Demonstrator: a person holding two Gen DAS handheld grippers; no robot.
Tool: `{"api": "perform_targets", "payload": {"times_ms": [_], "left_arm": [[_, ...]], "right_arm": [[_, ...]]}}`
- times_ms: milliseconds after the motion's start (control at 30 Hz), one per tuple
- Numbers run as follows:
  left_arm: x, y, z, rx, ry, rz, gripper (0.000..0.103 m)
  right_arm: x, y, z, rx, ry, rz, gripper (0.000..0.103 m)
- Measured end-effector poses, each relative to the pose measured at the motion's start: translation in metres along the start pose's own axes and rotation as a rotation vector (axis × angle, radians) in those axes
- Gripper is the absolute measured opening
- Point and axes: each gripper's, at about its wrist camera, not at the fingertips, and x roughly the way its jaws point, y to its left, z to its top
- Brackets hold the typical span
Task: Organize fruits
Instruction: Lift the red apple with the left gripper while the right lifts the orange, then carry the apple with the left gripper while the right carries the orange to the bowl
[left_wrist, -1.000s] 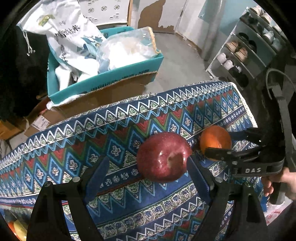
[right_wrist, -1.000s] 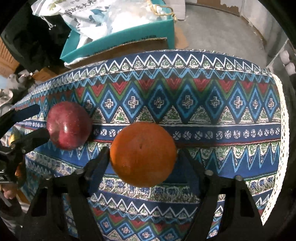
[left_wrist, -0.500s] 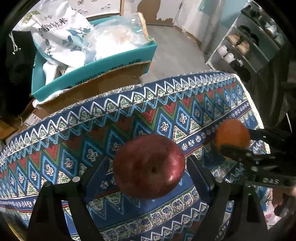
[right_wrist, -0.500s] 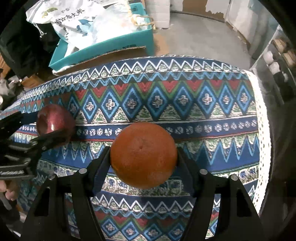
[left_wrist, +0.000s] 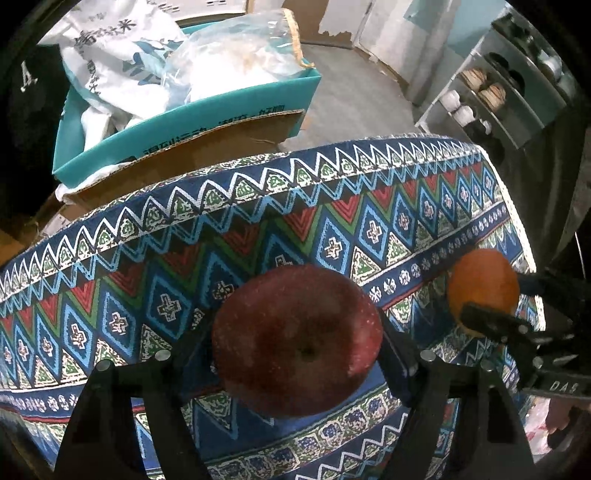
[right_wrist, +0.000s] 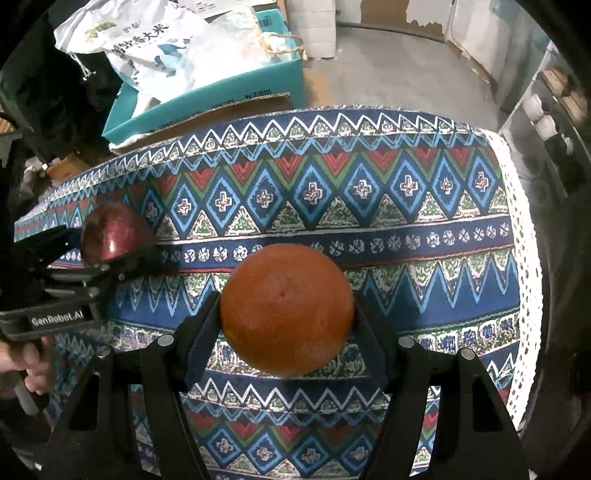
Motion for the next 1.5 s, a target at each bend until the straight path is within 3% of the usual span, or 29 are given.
{"api": "perform_targets", "payload": {"times_ms": [300, 700, 1500], "left_arm": [[-0.014, 0.004, -0.011, 0.004, -0.029, 0.011, 0.079], [-0.070, -0.009, -0.027, 0.057, -0.128, 0.037, 0.079], [-0.200, -0.014, -0.065, 0.083, -0.331, 0.085, 0.079]], "right_arm": [[-0.012, 0.008, 0.000, -0.028, -0.041, -0.034, 0.069], [-0.041, 0.028, 0.000, -0.061, -0.102, -0.025, 0.068], [-0.159, 0.096, -0.015, -0.181, -0.340, 0.058, 0.068]]}}
